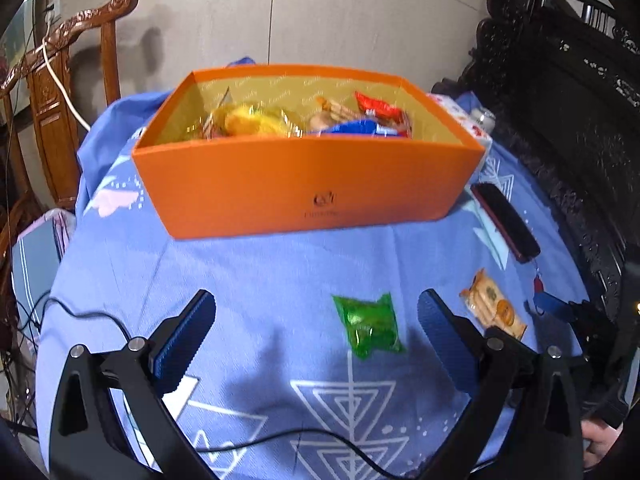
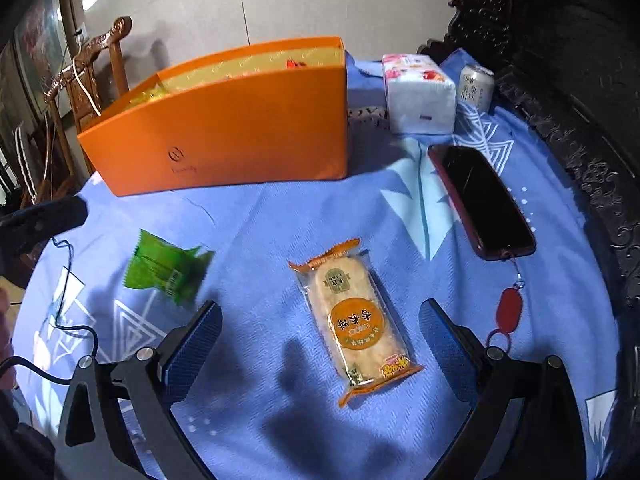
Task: Organize snacks
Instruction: 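Grasp the rice cracker pack with the right gripper while the left grasps the green candy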
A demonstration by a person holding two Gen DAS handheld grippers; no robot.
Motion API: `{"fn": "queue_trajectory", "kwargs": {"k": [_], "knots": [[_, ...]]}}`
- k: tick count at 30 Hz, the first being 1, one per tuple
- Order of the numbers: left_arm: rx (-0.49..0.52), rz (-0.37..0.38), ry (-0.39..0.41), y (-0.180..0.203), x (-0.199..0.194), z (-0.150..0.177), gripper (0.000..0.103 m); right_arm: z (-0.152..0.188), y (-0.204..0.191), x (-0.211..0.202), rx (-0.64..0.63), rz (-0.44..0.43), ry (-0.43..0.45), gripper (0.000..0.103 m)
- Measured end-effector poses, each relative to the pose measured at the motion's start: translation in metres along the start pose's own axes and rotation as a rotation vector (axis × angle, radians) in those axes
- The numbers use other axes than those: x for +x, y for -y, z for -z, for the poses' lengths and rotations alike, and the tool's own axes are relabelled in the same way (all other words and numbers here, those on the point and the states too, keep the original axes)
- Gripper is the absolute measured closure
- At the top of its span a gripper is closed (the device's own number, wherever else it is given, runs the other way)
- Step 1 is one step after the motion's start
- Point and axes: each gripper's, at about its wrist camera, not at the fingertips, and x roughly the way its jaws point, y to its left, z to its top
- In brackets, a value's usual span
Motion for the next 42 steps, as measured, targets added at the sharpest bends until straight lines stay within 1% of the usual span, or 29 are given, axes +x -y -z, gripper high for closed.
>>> {"fn": "queue_trajectory", "kwargs": {"k": [10,11,12,14,16,17,19,20,24,28,32,38,39,41,42], "knots": [[-0.003,-0.021,-0.042,0.004,0.012,0.018,0.004,-0.003,0.01,0.026,0.004,0.011,-0.013,0.004],[0.0,-0.022,-0.045,0.005,0.013,0.019,0.004,-0.002,0.011,0.028,0.006,0.007,-0.018,0.005],[0.004,-0.023,-0.048,0.007,0.015,0.021,0.004,-0.002,0.012,0.03,0.006,0.002,-0.025,0.008],[0.012,-0.026,-0.057,0.01,0.018,0.022,0.004,-0.001,0.013,0.035,0.005,-0.012,-0.036,0.014],[0.017,-0.026,-0.065,0.013,0.021,0.023,0.004,0.001,0.012,0.04,-0.002,-0.018,-0.052,0.029],[0.018,-0.026,-0.067,0.014,0.023,0.023,0.004,0.002,0.012,0.04,-0.009,-0.005,-0.044,0.032],[0.022,-0.025,-0.074,0.017,0.026,0.024,0.004,0.004,0.01,0.039,-0.038,0.035,-0.023,0.06],[0.023,-0.024,-0.078,0.018,0.028,0.024,0.004,0.005,0.009,0.038,-0.039,0.019,-0.02,0.065],[0.027,-0.008,-0.105,0.024,0.042,0.025,0.004,0.009,0.012,0.026,0.009,-0.006,0.012,0.065],[0.039,0.001,-0.118,0.031,0.055,0.027,0.004,0.019,0.012,0.005,0.068,-0.055,0.056,0.065],[0.053,-0.007,-0.145,0.038,0.073,0.028,0.004,0.027,0.01,-0.007,0.097,-0.083,0.066,0.065],[0.05,0.012,-0.176,0.04,0.094,0.031,0.004,0.032,0.009,-0.008,0.099,-0.081,0.055,0.065],[0.054,0.007,-0.166,0.04,0.095,0.032,0.005,0.032,0.009,-0.007,0.1,-0.08,0.054,0.065],[0.071,-0.002,-0.145,0.041,0.095,0.032,0.013,0.033,0.009,-0.007,0.107,-0.085,0.05,0.065],[0.081,-0.011,-0.135,0.041,0.095,0.032,0.022,0.033,0.01,-0.006,0.112,-0.087,0.048,0.065]]}}
